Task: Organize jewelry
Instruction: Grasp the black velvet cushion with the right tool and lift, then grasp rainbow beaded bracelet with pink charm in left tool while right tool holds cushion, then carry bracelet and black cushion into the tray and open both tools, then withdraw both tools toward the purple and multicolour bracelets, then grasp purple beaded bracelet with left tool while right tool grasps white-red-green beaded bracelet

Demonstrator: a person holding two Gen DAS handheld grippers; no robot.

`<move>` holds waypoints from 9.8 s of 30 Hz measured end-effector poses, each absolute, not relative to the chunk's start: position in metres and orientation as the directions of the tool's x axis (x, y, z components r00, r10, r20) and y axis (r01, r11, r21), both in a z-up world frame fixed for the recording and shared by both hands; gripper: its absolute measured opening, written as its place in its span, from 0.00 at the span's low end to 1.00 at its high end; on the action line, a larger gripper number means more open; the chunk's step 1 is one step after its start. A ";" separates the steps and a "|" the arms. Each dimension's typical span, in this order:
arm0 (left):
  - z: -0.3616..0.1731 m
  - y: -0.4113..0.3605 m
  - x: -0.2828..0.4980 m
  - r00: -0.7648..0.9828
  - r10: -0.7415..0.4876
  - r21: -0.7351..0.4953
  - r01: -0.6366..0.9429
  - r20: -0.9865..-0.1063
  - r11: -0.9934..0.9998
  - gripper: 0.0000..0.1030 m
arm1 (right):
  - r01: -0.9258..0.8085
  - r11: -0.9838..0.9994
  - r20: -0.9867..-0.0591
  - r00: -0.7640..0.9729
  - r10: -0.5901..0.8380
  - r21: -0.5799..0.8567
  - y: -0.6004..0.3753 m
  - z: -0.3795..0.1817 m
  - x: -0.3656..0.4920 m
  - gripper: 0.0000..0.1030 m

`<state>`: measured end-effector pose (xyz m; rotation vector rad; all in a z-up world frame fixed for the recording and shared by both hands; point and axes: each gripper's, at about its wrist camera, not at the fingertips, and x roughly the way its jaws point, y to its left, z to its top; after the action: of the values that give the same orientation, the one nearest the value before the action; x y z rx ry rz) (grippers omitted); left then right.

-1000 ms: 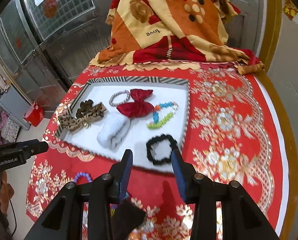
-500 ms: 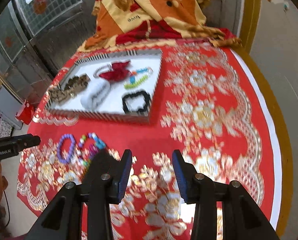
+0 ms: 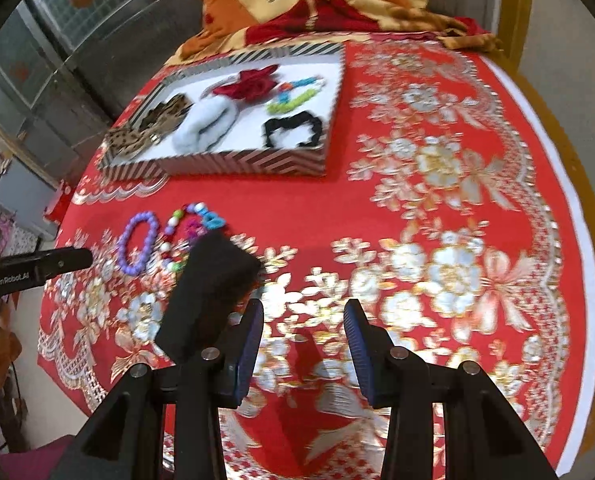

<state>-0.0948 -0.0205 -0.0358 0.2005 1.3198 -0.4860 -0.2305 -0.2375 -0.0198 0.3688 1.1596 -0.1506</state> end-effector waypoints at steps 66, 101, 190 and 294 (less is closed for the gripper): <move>-0.069 -0.154 -0.158 0.007 -0.236 -0.141 0.784 -0.972 0.604 0.43 | 0.426 0.847 -0.911 0.386 0.146 0.317 -0.296 -0.058 -0.274 0.12; -0.082 -0.170 -0.164 0.005 -0.206 -0.107 0.845 -0.979 0.525 0.08 | 0.421 0.836 -0.891 0.424 0.163 0.353 -0.297 -0.054 -0.279 0.12; -0.040 -0.135 0.140 0.247 -0.156 -0.070 0.326 -0.956 0.943 0.32 | 0.113 0.925 -0.868 0.402 0.291 0.362 -0.280 -0.039 -0.022 0.43; -0.069 -0.037 -0.059 0.169 -0.219 -0.120 0.458 -0.961 0.881 0.08 | 0.060 0.971 -0.862 0.474 0.178 0.233 -0.195 -0.032 -0.141 0.09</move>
<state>-0.0592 -0.0372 -0.0691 0.2151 1.3176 -0.4864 -0.1413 -0.1946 -0.0321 0.2450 1.0775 0.0732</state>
